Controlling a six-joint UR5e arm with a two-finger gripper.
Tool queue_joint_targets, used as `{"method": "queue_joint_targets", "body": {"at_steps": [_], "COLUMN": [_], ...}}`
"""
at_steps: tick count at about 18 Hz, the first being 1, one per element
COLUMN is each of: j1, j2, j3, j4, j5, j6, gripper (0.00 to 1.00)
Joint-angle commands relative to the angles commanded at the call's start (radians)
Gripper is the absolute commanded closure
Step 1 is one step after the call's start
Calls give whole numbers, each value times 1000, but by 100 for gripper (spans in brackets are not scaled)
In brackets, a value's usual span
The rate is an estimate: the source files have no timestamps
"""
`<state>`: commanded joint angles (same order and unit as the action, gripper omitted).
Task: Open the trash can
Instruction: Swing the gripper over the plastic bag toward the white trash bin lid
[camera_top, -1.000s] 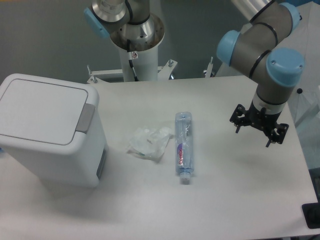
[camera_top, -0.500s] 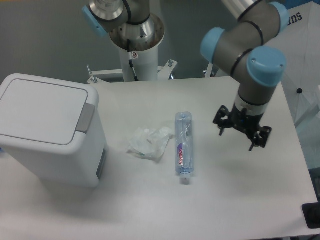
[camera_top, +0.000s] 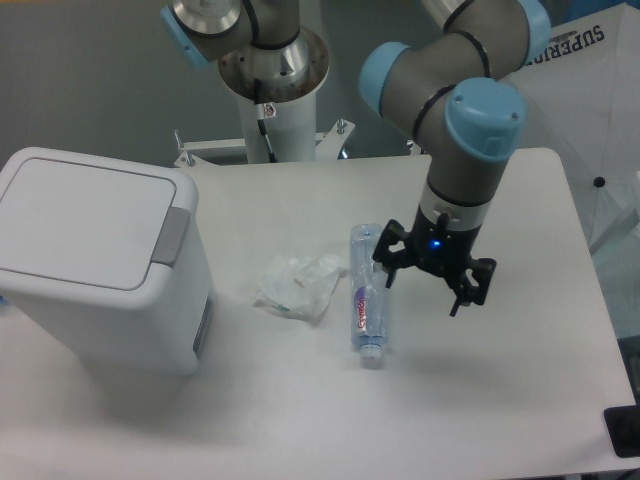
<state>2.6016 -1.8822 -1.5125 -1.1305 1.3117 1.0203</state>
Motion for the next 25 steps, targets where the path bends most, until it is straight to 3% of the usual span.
{"method": "queue_joint_targets", "body": {"at_steps": [4, 8, 13, 16, 25], "j1": [5, 5, 2, -6, -155], "j2": [12, 43, 69, 95, 159], "j3": [8, 5, 2, 0, -5], "j4": [3, 2, 3, 3, 2], "j5": [-58, -118, -232, -239, -249], "j6": [-170, -219, -459, -479, -566], "gripper": [0, 0, 0, 0, 0]}}
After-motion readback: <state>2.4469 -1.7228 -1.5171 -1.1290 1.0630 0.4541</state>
